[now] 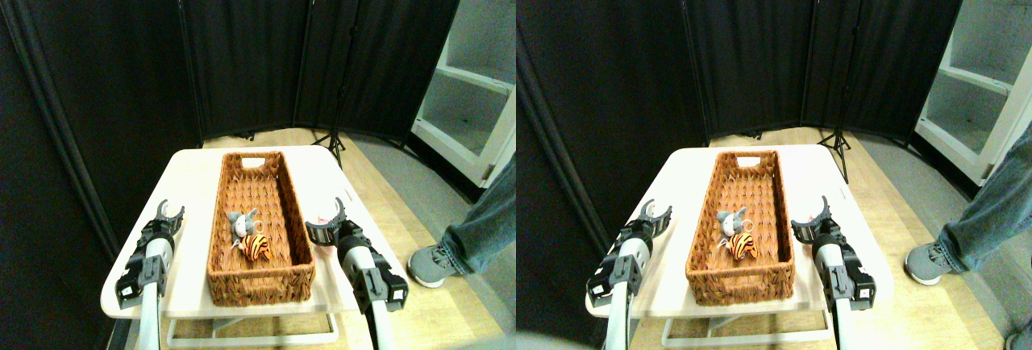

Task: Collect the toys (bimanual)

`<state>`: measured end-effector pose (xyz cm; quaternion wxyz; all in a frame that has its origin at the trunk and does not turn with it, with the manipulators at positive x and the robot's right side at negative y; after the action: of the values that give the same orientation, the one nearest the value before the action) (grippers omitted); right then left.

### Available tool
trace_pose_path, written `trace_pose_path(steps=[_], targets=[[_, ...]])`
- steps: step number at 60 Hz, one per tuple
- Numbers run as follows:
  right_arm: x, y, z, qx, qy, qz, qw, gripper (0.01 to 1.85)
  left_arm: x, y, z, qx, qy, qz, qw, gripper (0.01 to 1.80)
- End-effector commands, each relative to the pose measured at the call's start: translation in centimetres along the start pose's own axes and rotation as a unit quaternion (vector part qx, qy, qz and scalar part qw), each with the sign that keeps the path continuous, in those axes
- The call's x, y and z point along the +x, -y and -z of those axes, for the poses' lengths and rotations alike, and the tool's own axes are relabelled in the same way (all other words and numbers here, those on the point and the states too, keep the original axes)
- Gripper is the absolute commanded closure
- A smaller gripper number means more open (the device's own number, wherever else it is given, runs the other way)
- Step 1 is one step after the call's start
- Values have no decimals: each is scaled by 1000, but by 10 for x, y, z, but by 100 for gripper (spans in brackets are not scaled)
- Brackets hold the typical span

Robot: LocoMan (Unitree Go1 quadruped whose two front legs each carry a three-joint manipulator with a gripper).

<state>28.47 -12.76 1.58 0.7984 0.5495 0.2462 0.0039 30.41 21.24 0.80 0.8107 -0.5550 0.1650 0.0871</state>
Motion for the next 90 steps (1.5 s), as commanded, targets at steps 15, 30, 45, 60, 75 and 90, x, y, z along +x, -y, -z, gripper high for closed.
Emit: trace_pose_path(steps=[15,30,45,60,75,90], targets=[[3,27,2,57,22,25,998,101,0,9,-1,37,-13,-3,999,149],[5,39,1,70,30,29,997,93,-1,8,-2,42,-17,3,999,148],[16,47,-8,88,46,29,995,101,-1,7,-2,35,-20,-1,999,149],[26,51,-19,120,60,33,990,122,-1,10,2,24,-24,-3,999,149],[28,49,-20,79,94,31,992,179,2,11,5,27,-25,0,999,151],[24,35,-23,67,113,19,991,185,7,13,5,42,-32,4,999,150]])
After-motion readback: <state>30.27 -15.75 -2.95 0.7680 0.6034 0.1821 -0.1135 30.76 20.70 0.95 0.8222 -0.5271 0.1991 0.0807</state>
